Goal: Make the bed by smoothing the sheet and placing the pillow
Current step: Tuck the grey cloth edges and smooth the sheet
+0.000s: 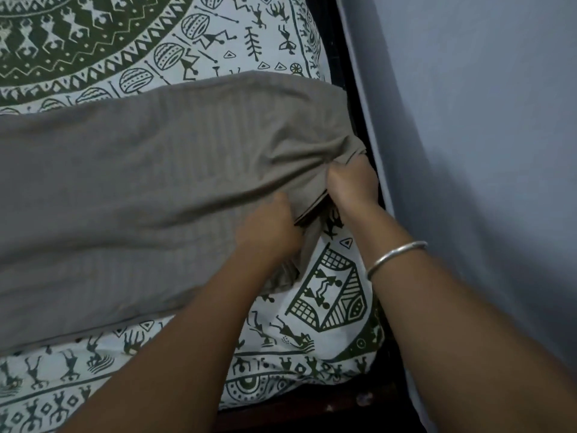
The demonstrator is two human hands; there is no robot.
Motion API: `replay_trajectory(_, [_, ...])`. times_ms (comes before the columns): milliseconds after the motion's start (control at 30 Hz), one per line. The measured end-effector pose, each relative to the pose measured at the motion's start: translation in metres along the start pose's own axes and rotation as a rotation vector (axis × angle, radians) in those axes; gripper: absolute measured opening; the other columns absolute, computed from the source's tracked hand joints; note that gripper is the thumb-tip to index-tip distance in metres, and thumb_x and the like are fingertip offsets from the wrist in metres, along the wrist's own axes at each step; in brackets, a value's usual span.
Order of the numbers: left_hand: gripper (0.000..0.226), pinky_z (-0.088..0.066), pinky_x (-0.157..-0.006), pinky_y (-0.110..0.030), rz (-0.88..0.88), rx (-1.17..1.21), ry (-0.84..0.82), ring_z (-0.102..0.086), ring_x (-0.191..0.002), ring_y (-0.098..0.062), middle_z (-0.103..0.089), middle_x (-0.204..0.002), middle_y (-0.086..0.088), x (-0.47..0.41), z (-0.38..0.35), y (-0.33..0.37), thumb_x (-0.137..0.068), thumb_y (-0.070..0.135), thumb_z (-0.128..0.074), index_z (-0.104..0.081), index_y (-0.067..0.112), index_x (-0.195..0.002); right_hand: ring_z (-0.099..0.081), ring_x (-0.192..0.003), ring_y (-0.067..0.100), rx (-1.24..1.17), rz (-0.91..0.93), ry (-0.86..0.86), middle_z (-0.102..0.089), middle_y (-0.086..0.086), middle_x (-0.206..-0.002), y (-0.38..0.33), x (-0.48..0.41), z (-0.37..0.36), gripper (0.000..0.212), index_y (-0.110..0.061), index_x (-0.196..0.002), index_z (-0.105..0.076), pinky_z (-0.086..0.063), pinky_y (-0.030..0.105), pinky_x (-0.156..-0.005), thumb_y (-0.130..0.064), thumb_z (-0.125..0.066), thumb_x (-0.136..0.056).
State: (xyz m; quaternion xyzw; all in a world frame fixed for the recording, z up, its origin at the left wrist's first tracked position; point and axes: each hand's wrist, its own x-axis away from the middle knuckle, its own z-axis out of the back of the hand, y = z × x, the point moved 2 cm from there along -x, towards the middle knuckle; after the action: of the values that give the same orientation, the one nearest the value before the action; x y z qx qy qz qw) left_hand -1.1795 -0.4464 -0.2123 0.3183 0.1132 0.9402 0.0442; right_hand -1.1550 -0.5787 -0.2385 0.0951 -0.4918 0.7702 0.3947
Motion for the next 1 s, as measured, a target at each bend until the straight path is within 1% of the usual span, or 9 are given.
replay_trajectory(100, [0.017, -0.036, -0.058, -0.031, -0.169, 0.343, -0.024, -0.05, -0.065, -0.02, -0.06, -0.08, -0.009, 0.009, 0.008, 0.025, -0.092, 0.023, -0.05, -0.053, 0.016, -0.077, -0.055, -0.11, 0.032, 0.197, 0.128, 0.059, -0.057, 0.012, -0.125, -0.007, -0.013, 0.021, 0.038, -0.009, -0.128, -0.047, -0.037, 0.028, -0.077, -0.019, -0.047, -0.091])
replay_trajectory(167, [0.018, -0.043, -0.064, -0.032, -0.24, 0.688, -0.184, -0.052, -0.067, -0.022, -0.059, -0.078, -0.014, 0.016, 0.006, 0.048, -0.093, 0.015, -0.051, -0.063, 0.005, -0.085, -0.056, -0.101, 0.03, 0.262, 0.156, 0.044, -0.059, 0.015, -0.115, -0.005, -0.022, 0.041, 0.029, -0.006, -0.116, -0.052, -0.039, 0.027, -0.072, -0.014, -0.051, -0.088])
replay_trajectory(233, [0.023, -0.046, -0.071, -0.032, -0.297, 0.671, -0.357, -0.058, -0.085, -0.025, -0.064, -0.097, -0.016, 0.027, -0.004, 0.064, -0.095, 0.016, -0.049, -0.063, 0.0, -0.104, -0.055, -0.094, 0.03, 0.481, 0.168, -0.017, -0.059, 0.016, -0.107, 0.007, -0.025, 0.058, 0.023, -0.002, -0.109, -0.055, -0.039, 0.028, -0.065, -0.01, -0.053, -0.088])
replay_trajectory(333, [0.033, -0.042, -0.082, -0.026, -0.432, 0.489, -0.462, -0.057, -0.109, -0.026, -0.061, -0.121, -0.013, 0.038, -0.033, 0.071, -0.097, 0.021, -0.05, -0.055, 0.007, -0.126, -0.052, -0.114, 0.04, 0.791, 0.153, -0.034, -0.056, 0.024, -0.124, 0.027, -0.019, 0.064, 0.029, -0.003, -0.121, -0.053, -0.043, 0.038, -0.089, -0.012, -0.05, -0.093])
replay_trajectory(467, [0.037, -0.05, -0.083, -0.032, -0.348, 0.499, -0.193, -0.06, -0.098, -0.023, -0.063, -0.112, -0.009, 0.028, -0.039, 0.051, -0.089, 0.032, -0.06, -0.056, 0.015, -0.121, -0.053, -0.113, 0.042, 0.624, 0.223, 0.01, -0.054, 0.026, -0.125, 0.027, -0.005, 0.045, 0.041, -0.003, -0.131, -0.037, -0.042, 0.04, -0.085, -0.023, -0.048, -0.096])
replay_trajectory(567, [0.034, -0.053, -0.077, -0.036, -0.409, 0.315, -0.348, -0.061, -0.088, -0.024, -0.065, -0.098, -0.009, 0.032, -0.04, 0.045, -0.084, 0.035, -0.064, -0.06, 0.012, -0.108, -0.049, -0.121, 0.039, 0.486, 0.067, -0.105, -0.047, 0.022, -0.137, 0.035, 0.001, 0.033, 0.066, -0.007, -0.145, -0.018, -0.04, 0.04, -0.094, -0.034, -0.052, -0.095])
replay_trajectory(667, [0.032, -0.05, -0.085, -0.032, -0.39, 0.392, -0.445, -0.06, -0.098, -0.019, -0.065, -0.109, -0.004, 0.033, -0.033, 0.038, -0.089, 0.031, -0.062, -0.059, 0.013, -0.116, -0.043, -0.125, 0.041, 0.619, -0.025, -0.128, -0.04, 0.023, -0.141, 0.038, -0.003, 0.031, 0.069, -0.008, -0.144, -0.017, -0.037, 0.043, -0.099, -0.032, -0.056, -0.093])
replay_trajectory(800, [0.028, -0.048, -0.084, -0.032, -0.339, 0.474, -0.162, -0.062, -0.099, -0.022, -0.067, -0.106, -0.008, -0.005, 0.001, 0.02, -0.09, 0.027, -0.062, -0.061, 0.011, -0.113, -0.033, -0.129, 0.044, 0.783, 0.137, -0.07, -0.031, 0.023, -0.143, 0.0, -0.018, 0.031, 0.078, -0.018, -0.146, -0.015, -0.033, 0.05, -0.103, -0.034, -0.061, -0.086])
replay_trajectory(1000, [0.037, -0.041, -0.086, -0.028, -0.259, 0.334, 0.211, -0.056, -0.106, -0.024, -0.054, -0.126, -0.01, -0.079, 0.064, 0.005, -0.092, 0.025, -0.057, -0.054, 0.013, -0.127, -0.037, -0.126, 0.04, 0.776, 0.587, -0.086, -0.04, 0.02, -0.141, -0.072, -0.059, -0.009, 0.053, -0.011, -0.142, -0.032, -0.035, 0.047, -0.101, -0.032, -0.048, -0.096])
